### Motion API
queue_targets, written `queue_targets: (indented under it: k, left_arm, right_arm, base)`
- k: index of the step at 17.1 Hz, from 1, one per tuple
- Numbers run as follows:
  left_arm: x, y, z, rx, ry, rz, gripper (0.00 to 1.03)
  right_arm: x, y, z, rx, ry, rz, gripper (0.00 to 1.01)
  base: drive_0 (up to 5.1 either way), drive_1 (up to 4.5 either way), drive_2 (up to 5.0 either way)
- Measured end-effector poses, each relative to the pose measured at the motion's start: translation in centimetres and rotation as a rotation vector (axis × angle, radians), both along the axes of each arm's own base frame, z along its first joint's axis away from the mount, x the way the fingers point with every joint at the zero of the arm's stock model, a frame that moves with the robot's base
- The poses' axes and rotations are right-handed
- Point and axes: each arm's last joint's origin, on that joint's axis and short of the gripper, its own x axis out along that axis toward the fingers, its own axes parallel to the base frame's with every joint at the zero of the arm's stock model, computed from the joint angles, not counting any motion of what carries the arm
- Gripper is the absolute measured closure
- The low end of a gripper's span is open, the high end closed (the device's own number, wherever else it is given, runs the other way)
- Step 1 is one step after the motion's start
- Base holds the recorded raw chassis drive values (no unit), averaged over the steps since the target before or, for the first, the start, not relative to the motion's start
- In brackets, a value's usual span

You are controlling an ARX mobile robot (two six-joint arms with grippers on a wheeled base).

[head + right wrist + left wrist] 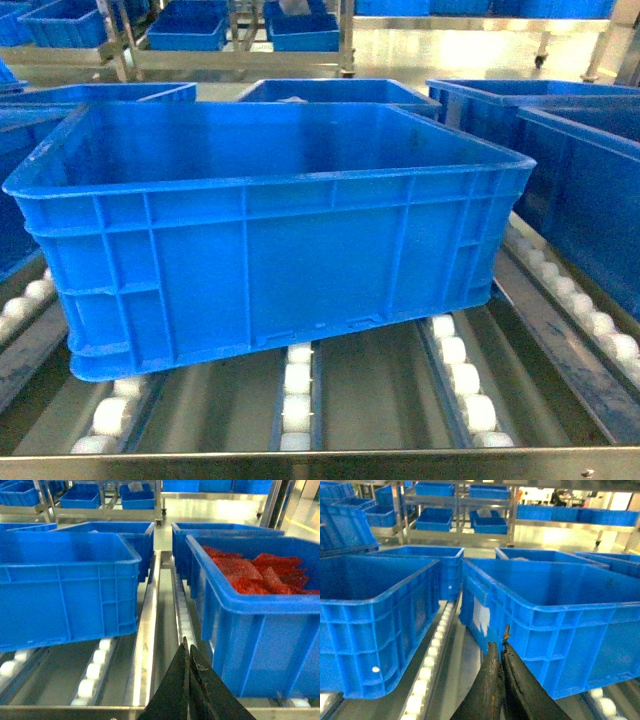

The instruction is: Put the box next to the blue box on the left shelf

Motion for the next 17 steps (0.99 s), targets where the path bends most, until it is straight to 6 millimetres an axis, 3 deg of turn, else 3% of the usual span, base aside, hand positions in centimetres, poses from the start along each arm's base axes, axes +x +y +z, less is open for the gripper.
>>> queue_targets:
  k: [2,8,9,13,14,15,17]
  left_arm:
    - [0.02,0.00,-0.39,0.001,0.030,-0.001,1.01]
    - [0.02,-0.01,-0.33,0.001,0.024,-0.002,1.01]
    - [0.02,-0.01,-0.33,0.001,0.025,-0.002,0.96]
    - [0.02,-0.01,-0.33,0.001,0.024,-0.003,0.54]
    - [0.02,-0.01,-0.33,0.001,0.025,-0.003,0.27]
    - [0.02,-0.01,-0.33,0.002,0.025,-0.003,0.05]
    - [0.02,-0.01,-0.33,0.003,0.025,-0.003,0.05]
  right_arm:
    - [-0.49,-0.01,0.63,0.000,-0.068,-0.004,1.00]
    - [-0.46,-0.01,0.31,-0.001,-0.045,-0.003,0.99]
    - [-0.46,-0.01,0.30,-0.001,-0.044,-0.003,0.90]
    - [-0.46,-0.01,0.31,-0.001,-0.045,-0.003,0.48]
    - [-0.46,-0.01,0.30,-0.001,-0.044,-0.003,0.21]
    - [-0.46,-0.01,0.30,0.000,-0.044,-0.003,0.03]
    - [-0.46,-0.01,0.31,0.000,-0.045,-0.003,0.03]
  base:
    - [0.0,0.00,0.0]
    - [0.0,0.00,0.0]
    - [0.0,0.00,0.0]
    - [0.0,0.00,0.0]
    - [0.0,0.00,0.0]
    - [0.0,0.00,0.0]
    - [0.0,0.00,0.0]
